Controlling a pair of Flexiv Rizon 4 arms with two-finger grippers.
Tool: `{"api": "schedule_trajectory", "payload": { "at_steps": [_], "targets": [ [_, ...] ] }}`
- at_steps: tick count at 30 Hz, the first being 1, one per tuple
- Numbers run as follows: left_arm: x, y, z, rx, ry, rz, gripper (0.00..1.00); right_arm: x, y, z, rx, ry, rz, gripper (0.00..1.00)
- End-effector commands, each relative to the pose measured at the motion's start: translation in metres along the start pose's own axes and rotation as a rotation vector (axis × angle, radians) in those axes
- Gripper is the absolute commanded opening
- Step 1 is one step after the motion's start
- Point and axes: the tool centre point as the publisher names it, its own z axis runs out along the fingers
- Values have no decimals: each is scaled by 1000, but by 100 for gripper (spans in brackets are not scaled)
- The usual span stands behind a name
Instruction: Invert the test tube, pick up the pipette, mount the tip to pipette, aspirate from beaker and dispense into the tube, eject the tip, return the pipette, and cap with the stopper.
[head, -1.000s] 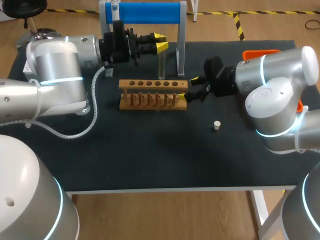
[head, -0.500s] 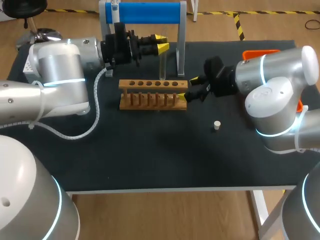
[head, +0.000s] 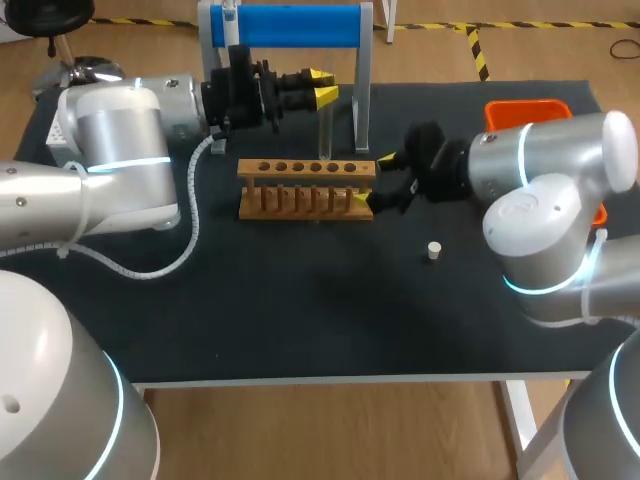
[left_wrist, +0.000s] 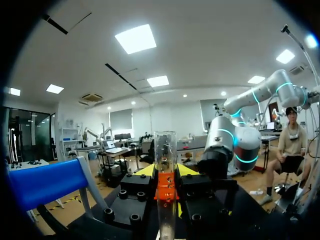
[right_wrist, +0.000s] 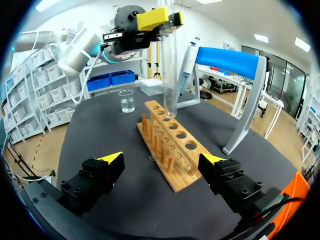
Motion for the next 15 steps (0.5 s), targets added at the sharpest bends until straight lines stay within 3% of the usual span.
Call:
{"api": "schedule_trajectory", "payload": {
  "at_steps": [1,15],
  "targets": [
    [-1,0,1,-2,2,-1,0,6,-12,0,-87,-6,-3,100],
    [-1,0,1,-2,2,-1,0,2,-26,1,-109,-31,33,100]
  ]
}}
